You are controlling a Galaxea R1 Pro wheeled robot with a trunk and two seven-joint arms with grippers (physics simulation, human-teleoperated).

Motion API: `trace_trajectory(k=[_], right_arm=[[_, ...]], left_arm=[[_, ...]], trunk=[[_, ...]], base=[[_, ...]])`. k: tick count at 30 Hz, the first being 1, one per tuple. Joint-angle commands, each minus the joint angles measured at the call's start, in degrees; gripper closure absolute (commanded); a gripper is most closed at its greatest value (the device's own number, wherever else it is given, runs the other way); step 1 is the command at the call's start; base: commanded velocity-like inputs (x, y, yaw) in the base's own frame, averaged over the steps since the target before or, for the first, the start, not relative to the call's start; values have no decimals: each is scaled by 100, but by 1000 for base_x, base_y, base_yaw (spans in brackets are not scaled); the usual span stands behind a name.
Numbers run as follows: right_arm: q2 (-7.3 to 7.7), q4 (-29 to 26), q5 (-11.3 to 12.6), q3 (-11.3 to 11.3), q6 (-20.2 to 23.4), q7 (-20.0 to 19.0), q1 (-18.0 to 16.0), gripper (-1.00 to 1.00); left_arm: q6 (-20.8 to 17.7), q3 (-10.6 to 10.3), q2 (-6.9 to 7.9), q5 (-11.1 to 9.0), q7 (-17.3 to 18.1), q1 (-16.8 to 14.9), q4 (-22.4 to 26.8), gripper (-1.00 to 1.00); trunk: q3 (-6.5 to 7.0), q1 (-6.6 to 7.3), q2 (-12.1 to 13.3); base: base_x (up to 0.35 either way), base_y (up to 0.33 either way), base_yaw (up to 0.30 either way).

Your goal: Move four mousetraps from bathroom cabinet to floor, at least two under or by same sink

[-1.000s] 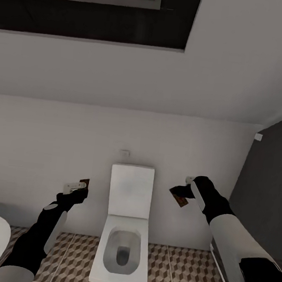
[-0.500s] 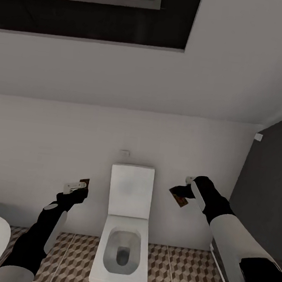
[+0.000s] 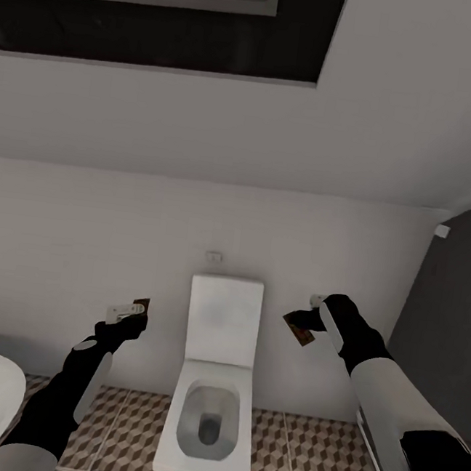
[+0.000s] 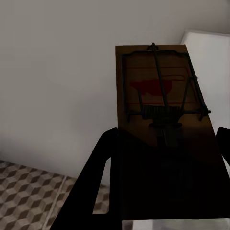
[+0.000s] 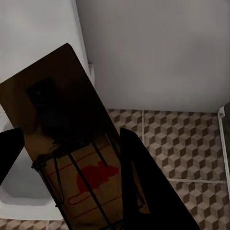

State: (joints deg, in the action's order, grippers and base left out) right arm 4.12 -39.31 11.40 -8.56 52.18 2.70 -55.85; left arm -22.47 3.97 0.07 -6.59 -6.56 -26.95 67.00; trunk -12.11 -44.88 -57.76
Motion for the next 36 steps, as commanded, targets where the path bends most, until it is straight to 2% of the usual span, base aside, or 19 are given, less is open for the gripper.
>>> trace_trajectory(k=[1, 16, 36], right_arm=[[8, -6, 43, -31, 20, 29, -5, 100], [9, -6, 39, -31, 20, 29, -5, 100], [10, -6, 51, -31, 29, 21, -5, 100]], left_arm=[[-29, -5, 1, -53, -47, -4, 8, 100], [-26, 4, 2, -52, -47, -4, -3, 100], [-29, -10, 2, -51, -47, -4, 4, 100]], trunk=[[-9, -2, -5], [-9, -2, -5], [-9, -2, -5]], base=[[132, 0, 8], [262, 0, 1], [14, 0, 0]])
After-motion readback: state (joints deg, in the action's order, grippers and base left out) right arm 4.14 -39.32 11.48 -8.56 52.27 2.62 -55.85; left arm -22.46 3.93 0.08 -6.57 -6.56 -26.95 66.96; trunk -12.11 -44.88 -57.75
